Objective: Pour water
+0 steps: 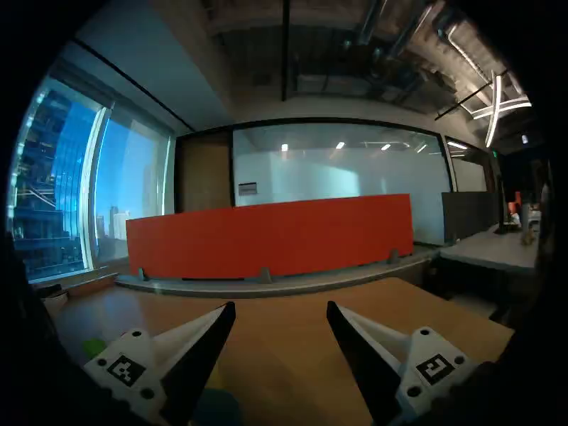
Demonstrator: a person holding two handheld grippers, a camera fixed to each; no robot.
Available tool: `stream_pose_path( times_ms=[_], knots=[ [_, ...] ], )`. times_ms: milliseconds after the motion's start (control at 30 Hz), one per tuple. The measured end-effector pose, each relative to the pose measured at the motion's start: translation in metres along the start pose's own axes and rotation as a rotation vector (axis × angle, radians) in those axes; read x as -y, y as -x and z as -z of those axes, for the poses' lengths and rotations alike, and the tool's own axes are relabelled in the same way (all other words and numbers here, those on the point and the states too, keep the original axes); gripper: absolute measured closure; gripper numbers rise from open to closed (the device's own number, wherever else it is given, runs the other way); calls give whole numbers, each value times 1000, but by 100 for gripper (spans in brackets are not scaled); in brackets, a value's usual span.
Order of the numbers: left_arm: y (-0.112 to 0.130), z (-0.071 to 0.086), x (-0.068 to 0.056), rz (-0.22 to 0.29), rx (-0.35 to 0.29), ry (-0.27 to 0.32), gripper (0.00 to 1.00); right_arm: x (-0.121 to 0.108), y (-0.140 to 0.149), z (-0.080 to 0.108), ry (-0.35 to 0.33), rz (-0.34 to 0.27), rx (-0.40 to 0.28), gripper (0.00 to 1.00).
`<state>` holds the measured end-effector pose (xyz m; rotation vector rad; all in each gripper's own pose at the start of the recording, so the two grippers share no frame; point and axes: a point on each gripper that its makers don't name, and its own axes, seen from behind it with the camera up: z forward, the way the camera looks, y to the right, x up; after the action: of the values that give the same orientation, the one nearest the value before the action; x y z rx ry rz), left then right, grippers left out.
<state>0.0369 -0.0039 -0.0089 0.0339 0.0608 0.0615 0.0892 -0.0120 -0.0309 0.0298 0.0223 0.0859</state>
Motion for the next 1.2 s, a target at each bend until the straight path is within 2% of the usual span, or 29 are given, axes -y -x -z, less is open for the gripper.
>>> stream_pose_path(
  times_ms=[167, 600, 1200],
  knots=[
    [9, -3, -4, 7, 7, 4, 9, -1, 2, 2, 10, 3, 5, 1],
    [29, -6, -1, 52, 38, 5, 9, -5, 4, 5, 19, 13, 15, 1],
    [37, -9, 0, 64, 59, 7, 9, -7, 3, 8, 22, 13, 13, 1]
  ],
)
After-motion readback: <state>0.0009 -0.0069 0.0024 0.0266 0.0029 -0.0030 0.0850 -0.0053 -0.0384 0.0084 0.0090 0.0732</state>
